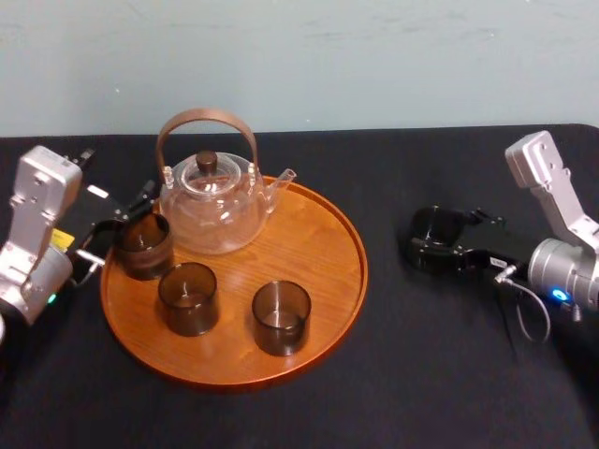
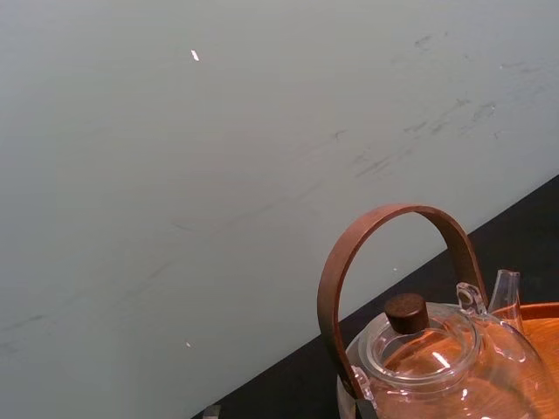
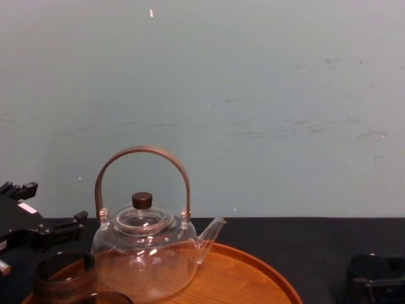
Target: Pick up the glass from the table and place it on the tray.
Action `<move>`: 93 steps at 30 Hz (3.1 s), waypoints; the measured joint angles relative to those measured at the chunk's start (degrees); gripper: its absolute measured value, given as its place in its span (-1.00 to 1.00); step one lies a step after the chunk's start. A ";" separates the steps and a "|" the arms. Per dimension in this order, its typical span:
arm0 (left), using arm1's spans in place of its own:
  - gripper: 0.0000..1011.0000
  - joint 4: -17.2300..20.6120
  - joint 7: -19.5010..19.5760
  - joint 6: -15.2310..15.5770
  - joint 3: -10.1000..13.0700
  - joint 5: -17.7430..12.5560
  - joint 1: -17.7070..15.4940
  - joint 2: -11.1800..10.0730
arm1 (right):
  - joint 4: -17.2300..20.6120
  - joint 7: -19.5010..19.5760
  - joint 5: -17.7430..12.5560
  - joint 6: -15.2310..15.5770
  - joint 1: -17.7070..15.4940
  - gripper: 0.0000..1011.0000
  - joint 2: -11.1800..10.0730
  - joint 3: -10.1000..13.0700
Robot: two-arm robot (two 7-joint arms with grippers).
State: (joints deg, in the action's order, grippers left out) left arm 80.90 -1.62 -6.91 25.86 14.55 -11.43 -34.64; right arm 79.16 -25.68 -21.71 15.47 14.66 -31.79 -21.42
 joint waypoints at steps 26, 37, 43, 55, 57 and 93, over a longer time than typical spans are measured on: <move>0.98 0.00 0.00 0.00 0.00 0.00 0.00 0.00 | -0.92 0.29 1.43 0.09 1.06 0.79 0.67 -0.78; 0.98 0.00 0.00 0.00 0.00 0.00 0.00 0.00 | -0.85 0.26 1.30 0.07 1.00 0.79 0.62 -0.70; 0.98 0.00 0.00 0.00 0.00 0.00 0.00 0.00 | -0.40 -0.58 0.96 -0.41 0.67 0.79 0.40 -0.40; 0.98 0.00 0.00 0.00 0.00 0.00 0.00 0.00 | 2.55 -5.65 -0.09 -3.39 1.85 0.79 -1.53 -0.90; 0.98 0.00 0.00 0.00 0.00 0.00 0.00 0.00 | 2.75 -6.26 -0.08 -3.75 2.36 0.79 -1.59 -1.35; 0.98 0.00 0.00 0.00 0.00 0.00 0.00 0.00 | -8.42 -11.57 2.91 -9.10 13.93 0.79 7.64 -13.33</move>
State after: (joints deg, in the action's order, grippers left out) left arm 80.90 -1.62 -6.91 25.86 14.55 -11.43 -34.65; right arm 70.74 -37.25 -18.80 6.38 28.59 -24.15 -34.75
